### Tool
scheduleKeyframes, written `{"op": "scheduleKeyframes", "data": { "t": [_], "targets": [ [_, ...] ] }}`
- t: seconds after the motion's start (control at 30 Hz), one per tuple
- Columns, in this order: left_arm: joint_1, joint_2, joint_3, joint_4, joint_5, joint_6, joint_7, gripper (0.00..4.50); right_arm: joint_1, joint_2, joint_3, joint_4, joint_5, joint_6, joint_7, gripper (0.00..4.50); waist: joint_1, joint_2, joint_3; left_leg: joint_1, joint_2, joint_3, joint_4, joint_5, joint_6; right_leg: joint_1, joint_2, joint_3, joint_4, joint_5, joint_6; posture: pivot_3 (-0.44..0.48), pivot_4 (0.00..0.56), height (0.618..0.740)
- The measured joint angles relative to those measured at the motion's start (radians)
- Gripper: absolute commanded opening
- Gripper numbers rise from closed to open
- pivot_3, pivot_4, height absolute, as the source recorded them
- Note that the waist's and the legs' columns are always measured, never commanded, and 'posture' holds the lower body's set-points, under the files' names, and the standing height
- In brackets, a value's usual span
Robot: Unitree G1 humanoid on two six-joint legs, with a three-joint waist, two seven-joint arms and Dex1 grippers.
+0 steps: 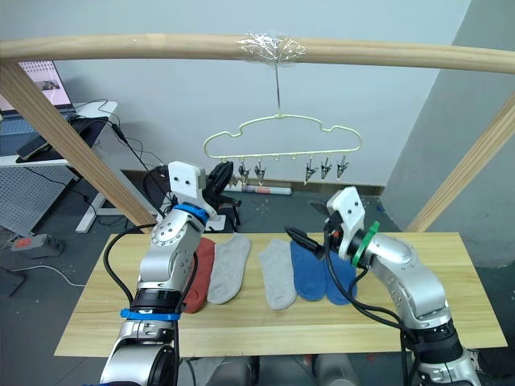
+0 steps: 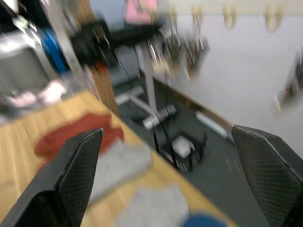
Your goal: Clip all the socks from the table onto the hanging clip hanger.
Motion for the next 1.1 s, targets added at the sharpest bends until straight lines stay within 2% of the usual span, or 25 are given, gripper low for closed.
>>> {"op": "scheduleKeyframes", "data": {
  "t": [0.17,0.4,0.53,0.7,0.97,1.1],
  "targets": [
    [0.023,0.019,-0.004,-0.021,0.006,0.011,-0.003,0.01,0.060,-0.003,0.037,0.212,-0.153,-0.005,-0.122,4.50,-0.002,0.000,0.000,0.001,0.000,0.001,0.000,0.000,0.000,0.000,0.000,0.001,0.001,0.001,0.001,-0.100,0.171,0.740],
    [0.053,0.027,-0.012,-0.063,0.005,0.039,-0.008,0.01,-0.061,0.054,0.021,0.506,-0.252,-0.061,-0.221,4.50,-0.008,0.000,0.000,0.001,0.000,0.001,0.001,0.000,0.000,0.000,0.000,0.001,0.002,0.001,0.001,-0.090,0.161,0.740],
    [0.054,0.028,-0.012,-0.078,0.005,0.047,-0.006,0.01,-0.086,0.090,0.019,0.581,-0.252,-0.070,-0.210,4.50,-0.008,0.000,0.000,0.001,0.000,0.001,0.001,0.000,0.000,0.000,0.000,0.002,0.001,0.001,0.001,-0.086,0.159,0.740],
    [0.061,0.028,-0.017,-0.087,0.006,0.055,-0.003,0.01,-0.095,0.078,0.063,0.676,-0.295,-0.094,-0.166,4.50,-0.006,0.000,0.000,0.001,0.000,0.002,0.001,0.000,0.000,0.000,0.000,0.002,0.001,0.001,0.001,-0.073,0.163,0.740],
    [0.080,0.027,-0.019,-0.121,0.006,0.073,0.001,0.01,-0.086,0.071,0.053,0.708,-0.319,-0.139,-0.142,4.50,-0.003,0.000,-0.001,0.002,0.000,0.001,0.002,0.000,0.000,0.002,0.000,0.001,0.002,0.002,0.001,-0.070,0.167,0.740],
    [0.080,0.027,-0.019,-0.124,0.005,0.084,0.001,0.00,-0.072,0.074,0.030,0.701,-0.318,-0.137,-0.138,3.29,-0.001,-0.001,-0.001,0.003,0.000,0.001,0.002,0.000,0.000,0.002,0.000,0.002,0.002,0.002,0.001,-0.070,0.168,0.740]
  ]
}}
